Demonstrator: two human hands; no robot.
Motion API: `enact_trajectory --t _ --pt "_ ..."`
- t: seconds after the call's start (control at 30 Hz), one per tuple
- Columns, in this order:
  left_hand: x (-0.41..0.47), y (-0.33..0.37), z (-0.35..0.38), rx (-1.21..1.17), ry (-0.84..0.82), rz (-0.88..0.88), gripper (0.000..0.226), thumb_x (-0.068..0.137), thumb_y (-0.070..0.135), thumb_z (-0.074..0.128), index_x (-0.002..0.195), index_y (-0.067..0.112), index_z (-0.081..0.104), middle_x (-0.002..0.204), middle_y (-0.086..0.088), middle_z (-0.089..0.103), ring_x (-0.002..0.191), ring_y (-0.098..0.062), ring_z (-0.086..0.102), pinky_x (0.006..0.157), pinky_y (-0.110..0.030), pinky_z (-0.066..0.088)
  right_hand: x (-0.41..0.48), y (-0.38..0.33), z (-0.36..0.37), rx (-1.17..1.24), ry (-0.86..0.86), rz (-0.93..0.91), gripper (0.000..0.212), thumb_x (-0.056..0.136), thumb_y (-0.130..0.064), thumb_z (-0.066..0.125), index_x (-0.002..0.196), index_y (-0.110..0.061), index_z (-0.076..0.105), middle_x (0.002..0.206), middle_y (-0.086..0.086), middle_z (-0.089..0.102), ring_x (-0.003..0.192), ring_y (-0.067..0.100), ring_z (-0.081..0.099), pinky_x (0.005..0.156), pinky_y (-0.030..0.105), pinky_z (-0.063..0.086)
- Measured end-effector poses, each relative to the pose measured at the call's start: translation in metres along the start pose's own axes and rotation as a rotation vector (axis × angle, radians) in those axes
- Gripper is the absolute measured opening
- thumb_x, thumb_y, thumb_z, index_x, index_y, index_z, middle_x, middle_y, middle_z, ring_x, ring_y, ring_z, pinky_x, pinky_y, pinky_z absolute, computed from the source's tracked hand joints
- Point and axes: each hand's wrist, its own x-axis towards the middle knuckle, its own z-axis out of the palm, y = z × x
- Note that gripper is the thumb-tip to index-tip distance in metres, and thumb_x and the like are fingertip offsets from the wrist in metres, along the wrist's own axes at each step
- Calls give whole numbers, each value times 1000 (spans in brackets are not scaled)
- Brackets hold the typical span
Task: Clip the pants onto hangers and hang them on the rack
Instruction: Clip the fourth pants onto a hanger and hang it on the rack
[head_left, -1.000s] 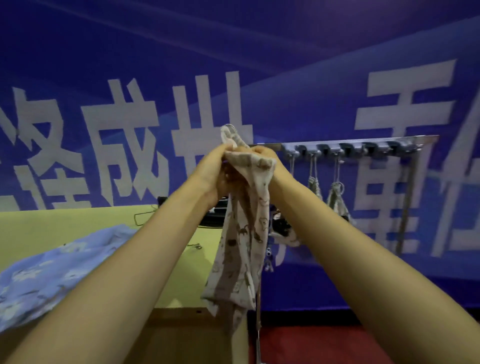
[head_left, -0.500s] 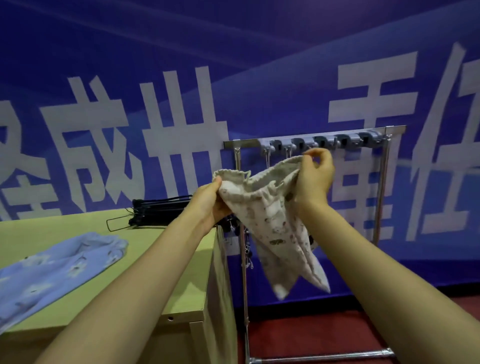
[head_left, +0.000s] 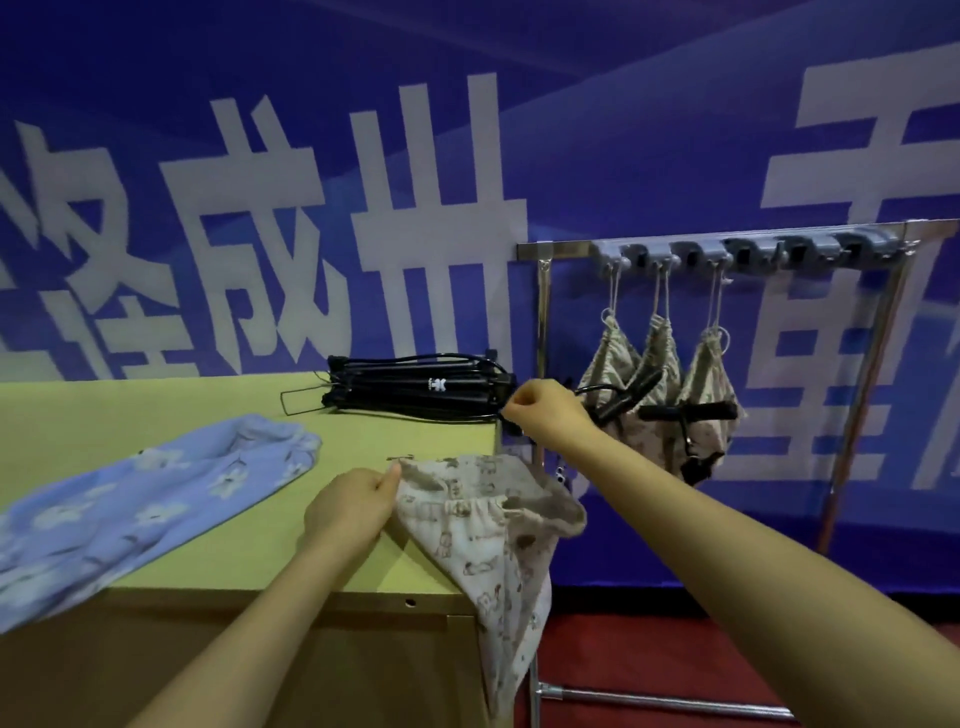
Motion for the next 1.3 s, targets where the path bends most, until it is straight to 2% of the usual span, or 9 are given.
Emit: enact_trajectory --t 0.1,0.23,0.3,0.43,0.6,0.83,1.13,1.23,1.3 --pt "2 -19 -5 224 50 65 51 98 48 27 63 20 51 66 1 57 67 -22 56 53 -27 34 17 -25 30 3 -76 -108 23 92 -23 57 92 -2 66 88 19 67 74 22 56 67 34 44" --pt "6 -21 -2 176 17 172 52 94 55 29 56 22 41 56 3 48 58 -18 50 47 -27 27 25 -22 91 -11 -266 -151 19 92 -20 58 106 -9 63 101 8 65 93 22 61 82 35 51" --pt "5 -15 5 158 -1 200 52 88 64 33 58 21 39 54 4 46 53 -15 45 47 -28 26 24 -9 117 64 -231 -208 15 91 -12 56 103 -8 64 98 6 65 93 22 62 85 36 52" --pt "11 -8 13 143 -30 252 45 80 66 45 65 24 42 61 6 52 59 -14 49 48 -29 27 35 -2 129 322 -109 -220 13 92 -6 51 93 -15 61 78 -7 59 75 12 57 75 32 50" --pt "21 -10 21 20 -88 264 30 85 48 56 66 28 44 60 6 49 59 -14 49 50 -28 29 43 -2 133 401 -48 -142 19 95 -4 45 96 -15 61 85 -9 57 74 4 52 59 11 40" --pt "30 -22 22 -123 -125 241 24 88 35 54 69 20 55 59 5 49 57 -13 45 54 -28 30 58 6 117 -200 -179 -315 19 89 -13 61 106 -14 69 107 4 65 91 16 57 74 26 45" --pt "30 -20 22 -127 -123 232 26 89 36 54 67 23 51 60 4 48 58 -14 44 55 -29 30 56 4 122 -356 -188 -413 18 91 -21 58 103 -10 65 106 8 64 97 25 59 79 34 48" --pt "30 -21 23 -183 -145 210 28 90 35 53 67 19 49 61 3 48 59 -15 44 57 -30 30 44 1 107 -106 -135 -346 14 96 -20 50 103 -10 58 97 6 65 87 21 62 77 36 52" --pt "31 -20 23 -329 -177 157 28 90 33 54 69 16 53 63 1 51 61 -16 47 61 -30 33 32 0 89 224 -176 -287 10 99 -19 44 101 -12 50 82 6 66 68 20 65 61 35 54"
